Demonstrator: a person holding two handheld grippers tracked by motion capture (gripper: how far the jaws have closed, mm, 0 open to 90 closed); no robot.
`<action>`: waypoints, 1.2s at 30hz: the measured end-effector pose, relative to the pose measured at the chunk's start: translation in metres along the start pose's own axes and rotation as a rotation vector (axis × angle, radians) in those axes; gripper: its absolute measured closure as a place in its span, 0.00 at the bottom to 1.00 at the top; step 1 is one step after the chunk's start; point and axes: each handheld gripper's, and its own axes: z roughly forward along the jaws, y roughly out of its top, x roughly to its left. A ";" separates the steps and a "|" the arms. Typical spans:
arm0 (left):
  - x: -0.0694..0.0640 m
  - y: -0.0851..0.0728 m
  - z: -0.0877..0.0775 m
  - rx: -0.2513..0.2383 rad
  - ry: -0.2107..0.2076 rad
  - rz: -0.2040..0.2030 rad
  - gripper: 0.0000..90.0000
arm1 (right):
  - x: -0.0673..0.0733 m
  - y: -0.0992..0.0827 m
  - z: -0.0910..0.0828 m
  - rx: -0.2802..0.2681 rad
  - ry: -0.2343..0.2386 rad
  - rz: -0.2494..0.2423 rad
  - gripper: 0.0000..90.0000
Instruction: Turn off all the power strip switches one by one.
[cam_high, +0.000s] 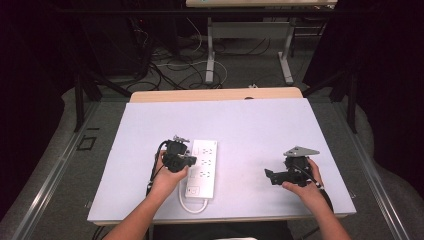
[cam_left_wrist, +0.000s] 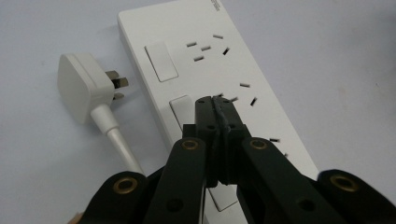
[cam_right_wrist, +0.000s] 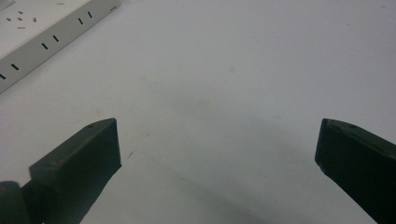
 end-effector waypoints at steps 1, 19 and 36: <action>0.000 0.003 -0.001 -0.006 -0.006 -0.011 1.00 | 0.000 0.000 0.000 0.000 0.000 0.000 0.00; 0.013 0.017 0.005 -0.027 -0.006 -0.060 1.00 | -0.001 0.000 0.000 0.001 0.003 0.006 0.00; 0.018 0.019 0.019 0.023 0.007 -0.064 1.00 | -0.001 0.000 0.000 0.002 0.002 0.007 0.00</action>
